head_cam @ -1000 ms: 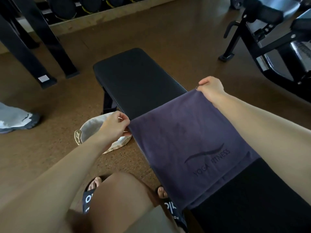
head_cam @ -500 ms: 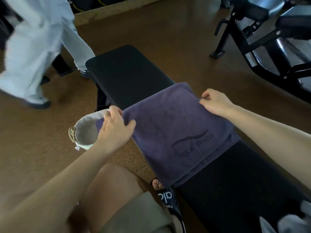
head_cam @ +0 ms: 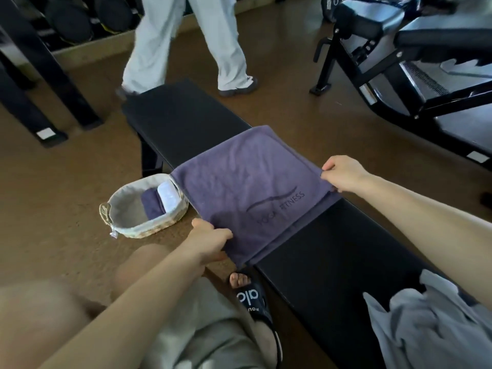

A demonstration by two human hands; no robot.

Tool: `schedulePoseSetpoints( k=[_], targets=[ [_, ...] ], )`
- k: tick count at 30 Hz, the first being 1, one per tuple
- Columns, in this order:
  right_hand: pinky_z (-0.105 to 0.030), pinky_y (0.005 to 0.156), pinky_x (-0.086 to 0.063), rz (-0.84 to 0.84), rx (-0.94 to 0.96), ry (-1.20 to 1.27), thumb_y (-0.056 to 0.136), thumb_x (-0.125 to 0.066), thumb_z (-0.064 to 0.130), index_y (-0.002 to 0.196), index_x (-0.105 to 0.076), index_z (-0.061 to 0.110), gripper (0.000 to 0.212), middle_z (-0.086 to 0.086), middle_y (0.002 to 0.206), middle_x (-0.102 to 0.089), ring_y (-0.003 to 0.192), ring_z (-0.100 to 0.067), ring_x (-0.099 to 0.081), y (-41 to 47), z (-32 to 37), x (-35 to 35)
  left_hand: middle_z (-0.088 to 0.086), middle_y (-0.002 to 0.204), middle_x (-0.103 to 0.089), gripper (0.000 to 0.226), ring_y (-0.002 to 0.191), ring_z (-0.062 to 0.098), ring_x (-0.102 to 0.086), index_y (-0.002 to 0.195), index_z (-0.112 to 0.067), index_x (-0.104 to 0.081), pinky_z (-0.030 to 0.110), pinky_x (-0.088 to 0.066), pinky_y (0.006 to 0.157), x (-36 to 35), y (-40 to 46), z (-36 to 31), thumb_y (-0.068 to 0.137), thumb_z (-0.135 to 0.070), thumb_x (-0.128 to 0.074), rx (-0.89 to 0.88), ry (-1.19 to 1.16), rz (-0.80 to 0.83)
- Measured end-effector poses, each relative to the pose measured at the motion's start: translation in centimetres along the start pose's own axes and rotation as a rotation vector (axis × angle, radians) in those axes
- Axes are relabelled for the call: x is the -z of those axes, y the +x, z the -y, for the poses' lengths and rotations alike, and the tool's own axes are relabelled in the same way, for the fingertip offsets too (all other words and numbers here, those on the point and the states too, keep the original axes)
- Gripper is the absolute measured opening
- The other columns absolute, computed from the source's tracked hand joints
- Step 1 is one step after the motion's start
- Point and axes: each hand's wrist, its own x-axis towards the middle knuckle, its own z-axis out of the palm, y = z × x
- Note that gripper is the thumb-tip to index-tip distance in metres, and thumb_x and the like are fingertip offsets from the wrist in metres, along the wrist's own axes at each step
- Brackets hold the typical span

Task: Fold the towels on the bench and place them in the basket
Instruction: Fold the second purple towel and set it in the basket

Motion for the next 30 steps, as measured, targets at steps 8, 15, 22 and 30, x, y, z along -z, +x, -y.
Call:
schedulePoseSetpoints(
  k=[8, 15, 22, 30],
  targets=[
    [-0.037, 0.072, -0.062, 0.028, -0.07, 0.253, 0.102, -0.056, 0.01, 0.113, -0.06, 0.013, 0.012, -0.014, 0.093, -0.073, 0.075, -0.025, -0.072, -1.5, -0.7, 0.5, 0.027, 0.116, -0.06, 0.056, 0.089, 0.031, -0.071, 0.124, 0.007, -0.046, 0.036, -0.061, 0.058, -1.0, -1.3, 1.4, 0.075, 0.002, -0.072, -0.026, -0.152, -0.049],
    [-0.044, 0.079, -0.063, -0.068, -0.035, 0.337, 0.101, -0.057, 0.009, 0.113, -0.063, 0.009, 0.014, -0.016, 0.091, -0.072, 0.077, -0.029, -0.072, -2.4, -0.9, 1.4, 0.023, 0.102, -0.059, 0.046, 0.073, 0.022, -0.065, 0.119, 0.003, -0.045, 0.033, -0.057, 0.06, -0.2, -2.4, 1.4, 0.08, 0.002, -0.069, -0.087, -0.188, -0.084],
    [-0.03, 0.06, -0.055, -0.051, 0.006, 0.092, 0.099, -0.062, 0.017, 0.107, -0.057, 0.019, 0.009, -0.006, 0.093, -0.071, 0.076, -0.018, -0.069, -2.5, -3.3, -0.5, 0.023, 0.092, -0.068, 0.022, 0.07, 0.022, -0.065, 0.111, 0.007, -0.059, 0.035, -0.057, 0.069, -1.1, -3.0, 2.4, 0.09, 0.006, -0.062, 0.042, -0.142, 0.036],
    [-0.034, 0.075, -0.047, -0.013, -0.035, -0.017, 0.1, -0.059, 0.026, 0.105, -0.062, 0.017, 0.011, -0.004, 0.101, -0.065, 0.09, -0.019, -0.061, -2.3, -3.9, -0.7, 0.012, 0.098, -0.069, 0.018, 0.087, 0.022, -0.065, 0.117, -0.006, -0.062, 0.036, -0.057, 0.072, -2.1, -3.3, 3.0, 0.101, -0.008, -0.053, 0.165, -0.245, 0.109]
  ],
)
